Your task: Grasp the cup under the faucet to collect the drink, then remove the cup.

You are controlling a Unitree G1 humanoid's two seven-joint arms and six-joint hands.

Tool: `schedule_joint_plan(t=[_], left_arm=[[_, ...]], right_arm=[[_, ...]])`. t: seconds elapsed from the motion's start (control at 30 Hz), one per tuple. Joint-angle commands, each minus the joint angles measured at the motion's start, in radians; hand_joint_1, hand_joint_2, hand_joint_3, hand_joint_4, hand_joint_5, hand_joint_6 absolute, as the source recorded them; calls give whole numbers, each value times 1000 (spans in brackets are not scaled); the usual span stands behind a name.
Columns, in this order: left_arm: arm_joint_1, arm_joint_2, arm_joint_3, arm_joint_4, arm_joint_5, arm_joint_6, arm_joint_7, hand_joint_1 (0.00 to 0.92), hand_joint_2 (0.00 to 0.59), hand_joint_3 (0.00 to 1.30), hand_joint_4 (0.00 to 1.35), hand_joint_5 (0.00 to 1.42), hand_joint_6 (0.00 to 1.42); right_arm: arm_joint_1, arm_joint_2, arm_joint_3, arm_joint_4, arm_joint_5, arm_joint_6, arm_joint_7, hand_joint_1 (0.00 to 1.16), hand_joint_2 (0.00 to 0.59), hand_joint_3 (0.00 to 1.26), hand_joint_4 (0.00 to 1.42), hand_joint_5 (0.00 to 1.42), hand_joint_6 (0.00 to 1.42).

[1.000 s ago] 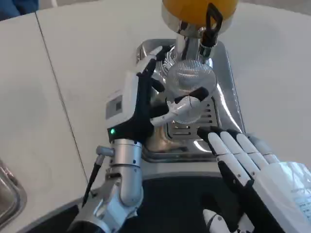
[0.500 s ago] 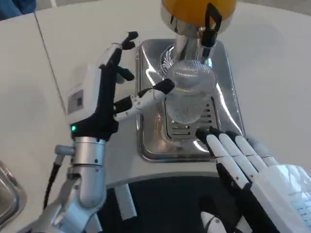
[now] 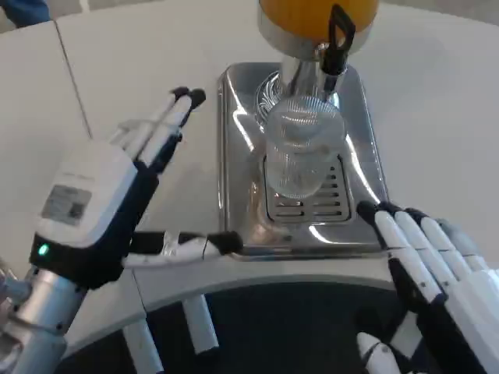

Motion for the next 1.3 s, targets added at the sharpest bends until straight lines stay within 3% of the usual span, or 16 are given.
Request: schedule_joint_plan(t=[0.03, 0.27, 0.4, 0.53, 0.63, 0.7, 0.87, 1.1, 1.3], left_arm=[[115, 55, 25, -139, 73, 68, -113, 1, 48, 0, 0, 10, 66], [283, 42, 58, -348, 149, 213, -260, 0, 38, 0, 0, 0, 0], [392, 14, 81, -444, 194, 281, -285, 0, 24, 0, 0, 0, 0], [453, -11, 93, -482, 197, 302, -291, 0, 22, 0, 0, 0, 0], [483, -33, 100, -496, 195, 307, -284, 0, 19, 0, 0, 0, 0], [498, -49, 102, -506, 200, 306, -272, 0, 16, 0, 0, 0, 0], [518, -74, 101, -520, 205, 305, -272, 0, 13, 0, 0, 0, 0], [549, -104, 105, -548, 200, 301, -271, 0, 12, 0, 0, 0, 0], [563, -119, 114, -553, 183, 298, -275, 0, 12, 0, 0, 0, 0]], right_arm=[[17, 13, -13, -19, 26, -4, -23, 116, 577, 0, 0, 0, 0], [8, 65, -18, -28, 84, 31, -24, 116, 577, 0, 0, 0, 0], [-38, 130, -34, -29, 147, 67, -5, 116, 577, 0, 0, 0, 0], [-84, 183, -33, -29, 171, 101, 26, 119, 575, 0, 0, 0, 0], [-154, 237, -12, -29, 167, 155, 56, 123, 573, 0, 0, 0, 0], [-195, 252, 0, -29, 162, 195, 72, 125, 573, 0, 0, 0, 0], [-282, 248, 34, -29, 153, 301, 82, 129, 572, 0, 0, 0, 0], [-376, 213, 74, -21, 160, 412, 44, 134, 571, 0, 0, 0, 0], [-488, 187, 60, 46, 219, 487, 8, 136, 570, 0, 0, 0, 0]])
